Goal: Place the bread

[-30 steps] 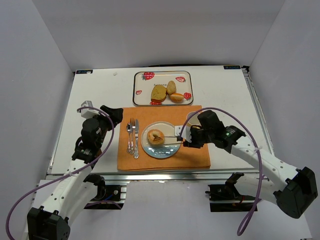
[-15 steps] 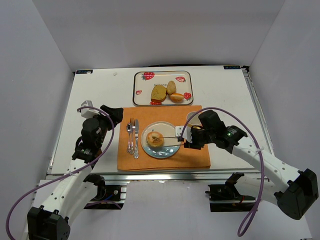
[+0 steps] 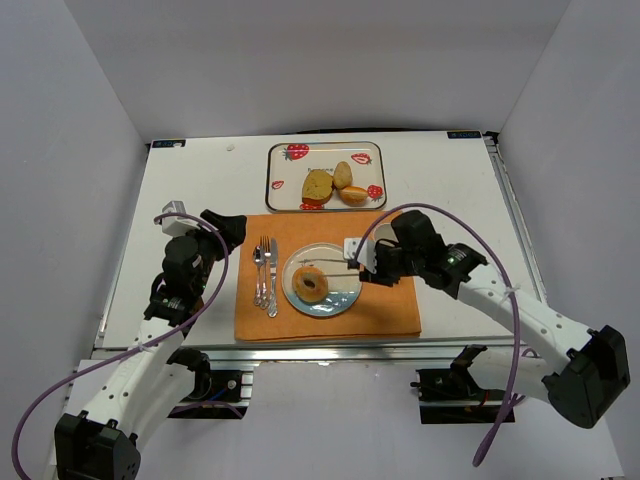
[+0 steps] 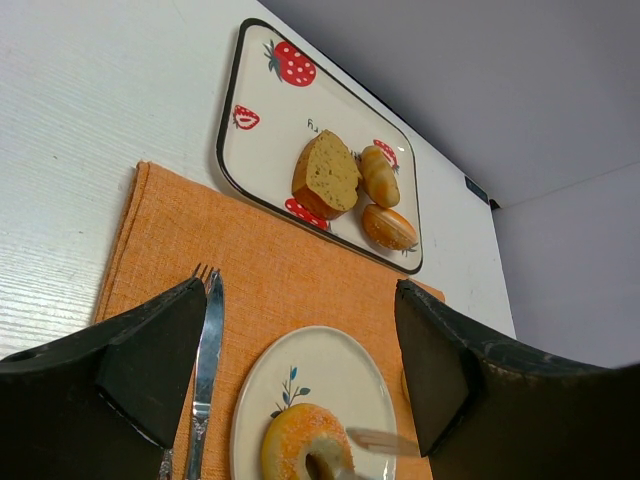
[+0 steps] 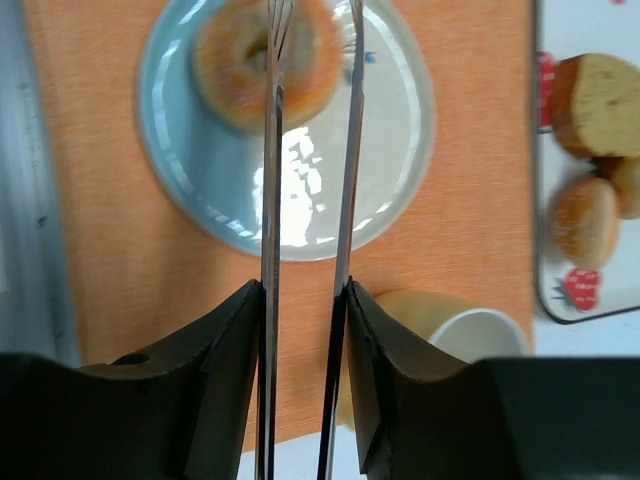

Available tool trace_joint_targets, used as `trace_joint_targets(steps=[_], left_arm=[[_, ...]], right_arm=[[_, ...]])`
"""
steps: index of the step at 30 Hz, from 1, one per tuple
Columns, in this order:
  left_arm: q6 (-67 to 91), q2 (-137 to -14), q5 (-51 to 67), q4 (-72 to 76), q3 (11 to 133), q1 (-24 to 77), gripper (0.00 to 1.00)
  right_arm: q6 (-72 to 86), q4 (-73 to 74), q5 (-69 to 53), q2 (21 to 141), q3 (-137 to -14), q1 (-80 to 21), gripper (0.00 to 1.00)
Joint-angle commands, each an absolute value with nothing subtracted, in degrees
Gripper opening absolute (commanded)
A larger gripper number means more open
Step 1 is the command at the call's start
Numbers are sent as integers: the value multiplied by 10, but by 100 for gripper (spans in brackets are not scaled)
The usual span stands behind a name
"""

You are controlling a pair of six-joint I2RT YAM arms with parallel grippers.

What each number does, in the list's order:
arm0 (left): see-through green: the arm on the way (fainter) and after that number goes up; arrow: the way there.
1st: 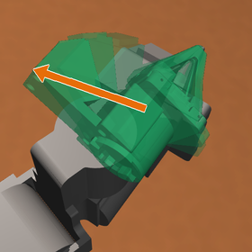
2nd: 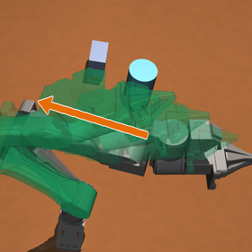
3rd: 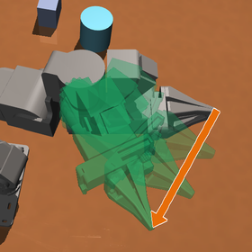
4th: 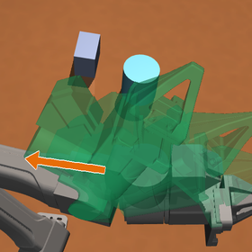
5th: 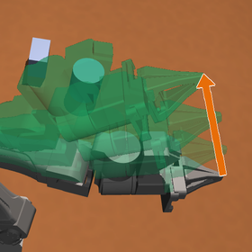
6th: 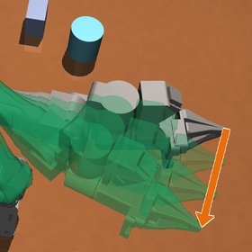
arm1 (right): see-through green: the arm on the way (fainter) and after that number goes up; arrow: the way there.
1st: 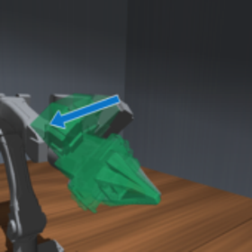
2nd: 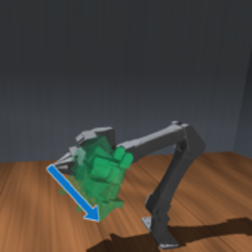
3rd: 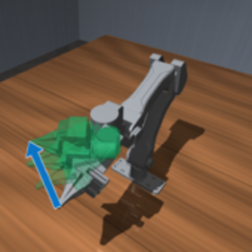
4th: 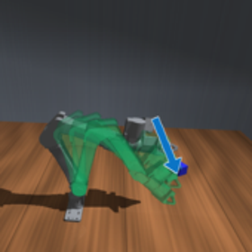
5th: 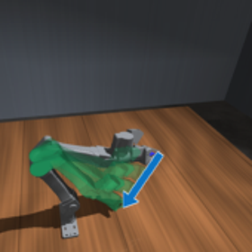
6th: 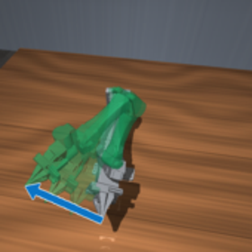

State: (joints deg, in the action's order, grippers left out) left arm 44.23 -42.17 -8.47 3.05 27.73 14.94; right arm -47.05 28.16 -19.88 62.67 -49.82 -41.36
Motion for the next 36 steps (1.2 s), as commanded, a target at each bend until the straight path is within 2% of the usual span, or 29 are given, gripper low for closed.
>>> trace_joint_targets(steps=[1, 11, 19, 36], left_arm=[[442, -418, -80, 40, 278, 146, 85], [445, -414, -78, 44, 273, 147, 85], [447, -415, -75, 54, 268, 147, 85], [447, -421, -71, 64, 264, 146, 85]], right_arm=[[-461, 184, -149, 655, -561, -416, 43], [-504, 152, -37, 836, -703, -381, 40], [-531, 168, -3, 970, -802, -359, 40], [-546, 128, 44, 1038, -806, -358, 43]])
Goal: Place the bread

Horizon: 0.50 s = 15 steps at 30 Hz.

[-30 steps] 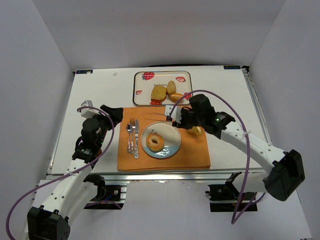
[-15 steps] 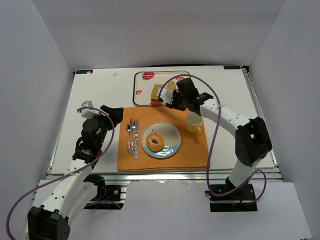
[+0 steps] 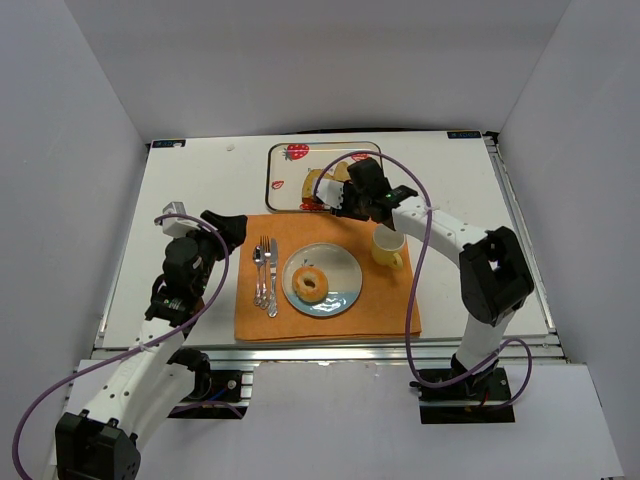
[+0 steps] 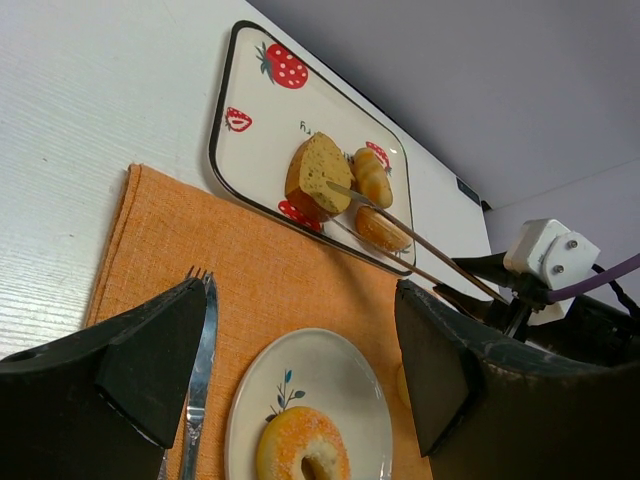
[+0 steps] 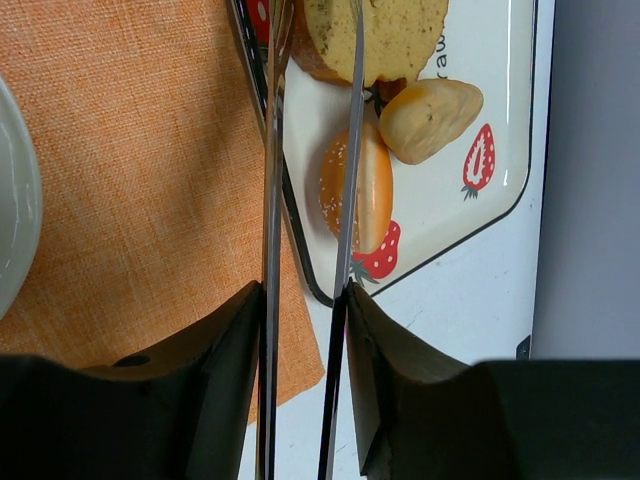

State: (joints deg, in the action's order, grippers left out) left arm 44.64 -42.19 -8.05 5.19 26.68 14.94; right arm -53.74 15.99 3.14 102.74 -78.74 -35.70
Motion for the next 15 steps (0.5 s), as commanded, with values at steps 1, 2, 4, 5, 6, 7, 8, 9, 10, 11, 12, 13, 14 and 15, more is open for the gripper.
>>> trace_joint_targets(steps=[1, 2, 4, 5, 6, 7, 8, 9, 10, 11, 12, 13, 14, 15], left_arm=[[447, -423, -70, 65, 265, 147, 85], [447, -422, -70, 66, 265, 146, 85], [446, -424, -72, 66, 265, 146, 86], [446, -424, -72, 65, 266, 147, 86], [446, -424, -71, 64, 266, 147, 86], [446, -424, -72, 64, 267, 147, 86], [446, -424, -72, 62, 267, 147, 86], [446, -423, -74, 62, 267, 146, 86], [446, -423, -74, 62, 267, 146, 86], [446, -423, -74, 62, 267, 147, 86], [446, -423, -75, 62, 267, 146, 86], [446, -422, -75, 62, 267, 147, 86], [446, -422, -75, 62, 268, 146, 86], [446, -423, -75, 62, 268, 147, 85]], right_arm=[[-547, 127, 45, 1041, -806, -357, 44], [-547, 126, 47, 1042, -806, -357, 44], [-547, 133, 47, 1050, -811, -357, 44], [-547, 136, 47, 1054, -814, -358, 44], [-546, 148, 47, 1057, -821, -357, 43], [-545, 155, 47, 1064, -824, -357, 43], [-545, 161, 47, 1068, -828, -357, 43], [-544, 170, 47, 1071, -833, -358, 43], [-544, 174, 48, 1077, -836, -357, 42], [-542, 178, 50, 1080, -840, -357, 42], [-541, 184, 51, 1085, -845, -358, 41], [-537, 189, 54, 1087, -851, -357, 40], [-536, 192, 54, 1088, -853, -357, 38], [-534, 193, 55, 1090, -856, -357, 32]])
